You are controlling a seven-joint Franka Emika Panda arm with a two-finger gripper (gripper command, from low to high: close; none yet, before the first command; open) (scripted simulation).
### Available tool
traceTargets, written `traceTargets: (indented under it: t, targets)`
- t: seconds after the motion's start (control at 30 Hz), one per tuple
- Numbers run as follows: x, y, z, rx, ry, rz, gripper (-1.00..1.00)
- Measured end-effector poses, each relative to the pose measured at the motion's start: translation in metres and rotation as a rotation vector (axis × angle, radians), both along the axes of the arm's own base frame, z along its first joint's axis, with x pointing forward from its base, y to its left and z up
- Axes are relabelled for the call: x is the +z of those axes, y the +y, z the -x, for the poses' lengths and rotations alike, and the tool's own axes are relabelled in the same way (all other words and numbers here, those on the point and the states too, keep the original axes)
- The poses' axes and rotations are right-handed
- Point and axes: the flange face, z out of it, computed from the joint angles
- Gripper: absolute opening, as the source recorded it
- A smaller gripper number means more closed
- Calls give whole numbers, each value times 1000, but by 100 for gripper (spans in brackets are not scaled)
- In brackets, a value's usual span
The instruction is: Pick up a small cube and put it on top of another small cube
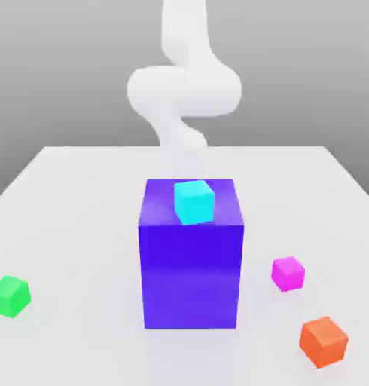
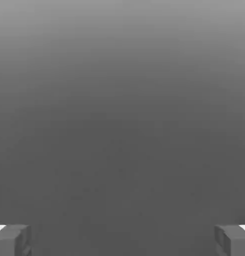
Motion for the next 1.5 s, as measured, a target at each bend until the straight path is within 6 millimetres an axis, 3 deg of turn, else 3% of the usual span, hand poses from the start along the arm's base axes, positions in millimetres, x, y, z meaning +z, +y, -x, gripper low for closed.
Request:
traceTargets:
  t: [0.17, 0.37, 0.47, 0.6, 0.8, 1.07, 1.1, 1.33, 1.5]
  targets:
    - [-107, 58, -34, 309, 135, 162, 0]
    - [-232, 123, -28, 689, 269, 334, 0]
    - [-293, 150, -8, 888, 329, 413, 0]
    - [-368, 175, 32, 1159, 402, 510, 0]
    - [-462, 191, 111, 1568, 491, 633, 0]
    - [-530, 189, 120, 1614, 505, 643, 0]
    - [-535, 188, 120, 1614, 505, 643, -100]
    - [-535, 188, 120, 1615, 507, 643, -100]
    - [-499, 189, 119, 1614, 507, 643, -100]
